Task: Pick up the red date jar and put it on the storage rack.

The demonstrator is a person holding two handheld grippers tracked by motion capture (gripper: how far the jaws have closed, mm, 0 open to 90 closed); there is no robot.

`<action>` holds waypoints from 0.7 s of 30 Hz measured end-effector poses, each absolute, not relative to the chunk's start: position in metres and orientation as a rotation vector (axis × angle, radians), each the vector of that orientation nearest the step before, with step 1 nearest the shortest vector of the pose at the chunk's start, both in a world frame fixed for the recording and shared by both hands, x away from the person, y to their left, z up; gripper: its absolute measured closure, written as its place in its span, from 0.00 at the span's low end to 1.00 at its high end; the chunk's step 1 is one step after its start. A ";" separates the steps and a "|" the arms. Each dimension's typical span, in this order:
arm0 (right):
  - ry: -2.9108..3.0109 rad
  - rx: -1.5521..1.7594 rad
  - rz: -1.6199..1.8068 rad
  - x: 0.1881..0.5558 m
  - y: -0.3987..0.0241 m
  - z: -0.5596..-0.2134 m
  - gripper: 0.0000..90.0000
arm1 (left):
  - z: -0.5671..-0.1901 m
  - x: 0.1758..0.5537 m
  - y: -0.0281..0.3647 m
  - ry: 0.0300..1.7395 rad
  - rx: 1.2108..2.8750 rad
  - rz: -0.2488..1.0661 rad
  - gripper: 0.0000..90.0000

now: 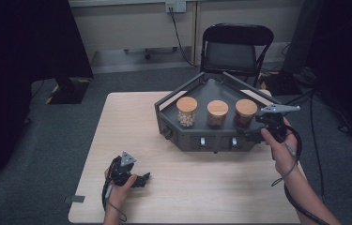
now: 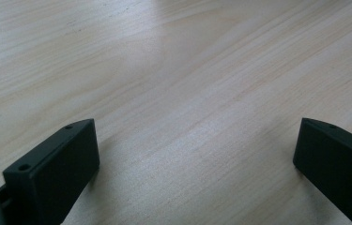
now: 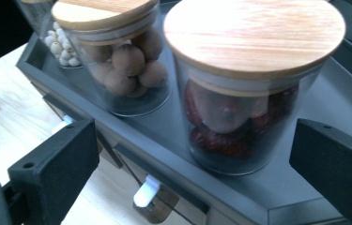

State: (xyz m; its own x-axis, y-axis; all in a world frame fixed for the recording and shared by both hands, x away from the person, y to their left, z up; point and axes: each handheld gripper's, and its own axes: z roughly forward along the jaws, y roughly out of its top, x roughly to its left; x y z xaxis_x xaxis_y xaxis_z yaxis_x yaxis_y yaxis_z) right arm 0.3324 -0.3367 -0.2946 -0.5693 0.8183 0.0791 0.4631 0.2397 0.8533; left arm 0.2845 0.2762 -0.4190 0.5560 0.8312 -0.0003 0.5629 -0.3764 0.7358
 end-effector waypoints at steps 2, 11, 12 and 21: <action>2.137 1.174 1.269 0.331 -0.337 -0.296 0.01 | -0.419 0.284 0.276 1.116 2.087 0.489 0.00; 2.143 1.169 1.277 0.326 -0.338 -0.302 0.01 | -0.419 0.284 0.276 1.115 2.088 0.489 0.00; 2.142 1.170 1.281 0.325 -0.338 -0.303 0.01 | -0.419 0.284 0.276 1.116 2.087 0.489 0.00; 2.136 1.159 1.284 0.317 -0.342 -0.310 0.01 | -0.419 0.284 0.276 1.115 2.087 0.489 0.00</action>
State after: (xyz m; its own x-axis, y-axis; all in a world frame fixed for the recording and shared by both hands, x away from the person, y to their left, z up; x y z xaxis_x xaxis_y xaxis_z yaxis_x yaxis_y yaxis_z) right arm 0.3174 -0.3418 -0.3095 -0.5815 0.8095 0.0809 0.4514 0.2383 0.8599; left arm 0.2844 0.2762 -0.4190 0.5559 0.8313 -0.0002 0.5628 -0.3762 0.7360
